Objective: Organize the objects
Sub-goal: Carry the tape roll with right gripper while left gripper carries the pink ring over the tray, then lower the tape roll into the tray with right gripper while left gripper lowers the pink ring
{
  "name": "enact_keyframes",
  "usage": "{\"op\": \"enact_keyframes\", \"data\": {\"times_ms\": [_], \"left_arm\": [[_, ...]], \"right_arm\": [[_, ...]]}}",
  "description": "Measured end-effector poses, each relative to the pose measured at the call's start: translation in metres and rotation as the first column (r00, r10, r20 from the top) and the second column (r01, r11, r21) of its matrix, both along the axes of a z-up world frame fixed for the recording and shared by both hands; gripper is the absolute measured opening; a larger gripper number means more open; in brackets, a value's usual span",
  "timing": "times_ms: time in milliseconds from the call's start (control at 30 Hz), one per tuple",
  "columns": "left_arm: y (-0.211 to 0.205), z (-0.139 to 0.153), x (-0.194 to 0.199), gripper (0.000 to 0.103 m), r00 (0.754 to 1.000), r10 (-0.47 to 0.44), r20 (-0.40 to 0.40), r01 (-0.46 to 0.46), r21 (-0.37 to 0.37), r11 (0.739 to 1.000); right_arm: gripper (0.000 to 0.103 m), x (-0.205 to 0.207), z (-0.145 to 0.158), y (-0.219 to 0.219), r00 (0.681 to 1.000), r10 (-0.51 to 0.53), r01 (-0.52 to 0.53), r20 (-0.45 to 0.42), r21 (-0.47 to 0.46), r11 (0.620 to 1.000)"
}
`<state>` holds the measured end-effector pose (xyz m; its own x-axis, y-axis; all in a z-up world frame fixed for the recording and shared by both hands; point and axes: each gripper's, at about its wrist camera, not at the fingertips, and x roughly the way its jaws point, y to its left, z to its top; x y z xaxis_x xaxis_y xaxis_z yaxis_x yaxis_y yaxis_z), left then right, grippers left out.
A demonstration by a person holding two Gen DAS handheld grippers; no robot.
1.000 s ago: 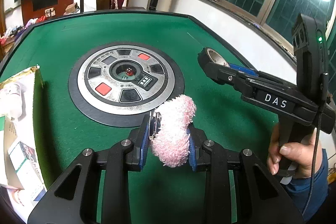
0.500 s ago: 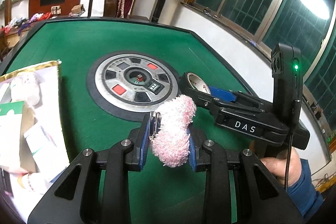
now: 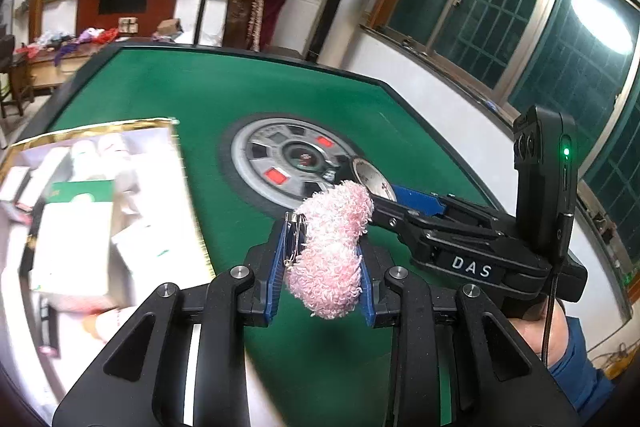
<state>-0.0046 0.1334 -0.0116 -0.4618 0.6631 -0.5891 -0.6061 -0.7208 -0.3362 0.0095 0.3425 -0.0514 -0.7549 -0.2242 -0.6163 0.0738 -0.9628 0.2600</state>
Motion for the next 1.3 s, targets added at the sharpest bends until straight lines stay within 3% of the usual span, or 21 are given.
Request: {"op": "enact_keyframes", "data": {"times_ms": [433,833,1300], "left_arm": [[-0.094,-0.016,0.001,0.03,0.978,0.205,-0.026,-0.207,-0.068,0.976],[-0.128,-0.034,0.01,0.03,0.965,0.262,-0.017,-0.262,-0.122,0.957],[-0.14,-0.06,0.009,0.03,0.963,0.266,0.037,-0.255,-0.187,0.949]], "right_arm": [[0.058,0.009,-0.003,-0.088,0.982,0.191,-0.191,0.0,0.014,0.981],[0.058,0.021,-0.009,-0.152,0.941,0.337,-0.337,0.021,0.026,0.941],[0.058,0.019,-0.033,-0.181,0.9,0.419,-0.426,0.122,0.037,0.904]]}}
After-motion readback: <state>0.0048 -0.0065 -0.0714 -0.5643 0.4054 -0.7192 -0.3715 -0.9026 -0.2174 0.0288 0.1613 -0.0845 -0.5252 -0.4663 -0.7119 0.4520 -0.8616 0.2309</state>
